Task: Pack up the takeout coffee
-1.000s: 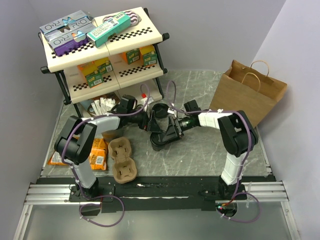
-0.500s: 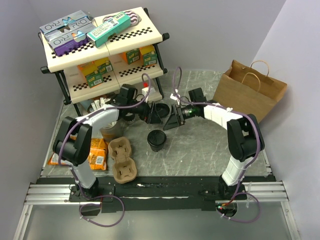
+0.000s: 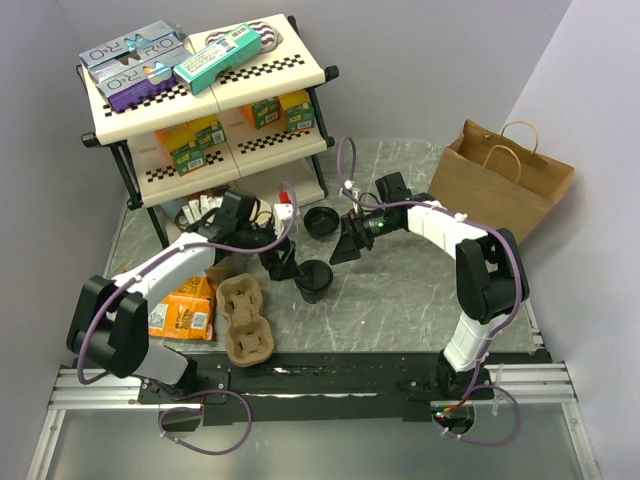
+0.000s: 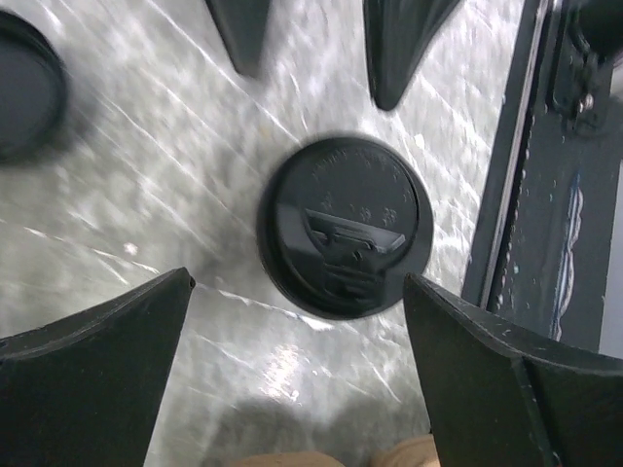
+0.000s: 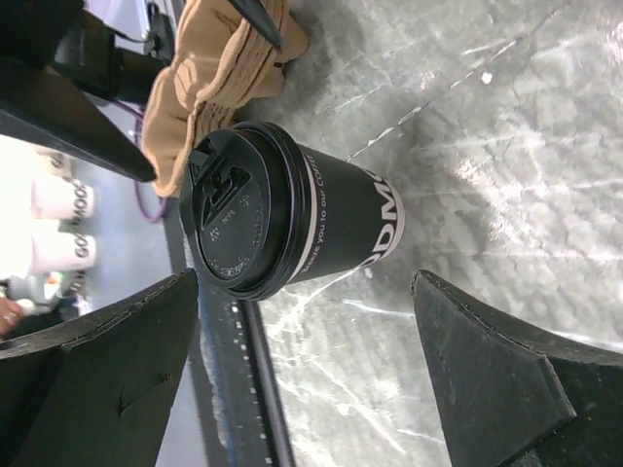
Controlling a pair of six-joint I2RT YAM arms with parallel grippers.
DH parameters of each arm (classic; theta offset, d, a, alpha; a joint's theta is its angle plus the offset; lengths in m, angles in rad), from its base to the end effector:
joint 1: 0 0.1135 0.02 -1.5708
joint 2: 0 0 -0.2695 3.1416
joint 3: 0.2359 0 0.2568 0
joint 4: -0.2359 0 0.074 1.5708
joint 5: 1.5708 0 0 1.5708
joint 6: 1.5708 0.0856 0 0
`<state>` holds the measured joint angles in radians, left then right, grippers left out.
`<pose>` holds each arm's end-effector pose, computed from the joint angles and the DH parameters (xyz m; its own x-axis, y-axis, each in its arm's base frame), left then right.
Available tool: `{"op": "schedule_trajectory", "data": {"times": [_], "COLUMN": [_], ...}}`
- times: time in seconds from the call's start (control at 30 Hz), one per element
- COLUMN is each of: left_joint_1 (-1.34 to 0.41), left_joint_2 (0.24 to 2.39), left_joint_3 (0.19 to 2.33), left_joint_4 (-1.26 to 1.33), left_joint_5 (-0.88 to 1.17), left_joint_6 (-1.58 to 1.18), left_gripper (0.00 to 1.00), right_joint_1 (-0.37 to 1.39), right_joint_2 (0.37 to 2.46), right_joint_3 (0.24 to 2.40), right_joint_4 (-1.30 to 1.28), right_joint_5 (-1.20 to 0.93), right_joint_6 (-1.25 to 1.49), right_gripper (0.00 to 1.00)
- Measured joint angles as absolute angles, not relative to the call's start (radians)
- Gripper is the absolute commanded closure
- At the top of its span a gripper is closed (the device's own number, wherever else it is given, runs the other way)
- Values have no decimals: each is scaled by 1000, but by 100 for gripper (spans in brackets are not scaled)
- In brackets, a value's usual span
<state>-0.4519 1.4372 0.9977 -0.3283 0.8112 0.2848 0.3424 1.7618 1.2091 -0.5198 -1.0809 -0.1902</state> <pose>0.2709 -0.2005 0.2363 -0.3833 0.4011 -0.8320 0.9146 0.2907 -0.2812 0.3230 0.1953 0.1977 -0.7075 -0.3466 -0.6158 -0.7016 0.2404 0.6707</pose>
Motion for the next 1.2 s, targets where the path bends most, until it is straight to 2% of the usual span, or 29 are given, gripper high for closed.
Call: {"op": "schedule_trajectory", "data": {"times": [0.63,1.0,1.2], "left_joint_1": [-524,-551,-566], "left_joint_2": [1437,1437,1437], "left_joint_3": [909,866,852], "left_joint_4": [-244,-168,-138], "left_joint_5": [796,795,785], "left_joint_6": [291,248,247], "left_gripper": [5,7,9], "right_joint_1": [474,556,569], "right_joint_2": [1642,1621,1578], "right_joint_3": [1168,1071,1032], "right_joint_4": [-533,-445,-374], "right_joint_5": [-1059,-935,-874], "right_joint_6": [-566,-611,-595], "right_gripper": [0,2,7]}}
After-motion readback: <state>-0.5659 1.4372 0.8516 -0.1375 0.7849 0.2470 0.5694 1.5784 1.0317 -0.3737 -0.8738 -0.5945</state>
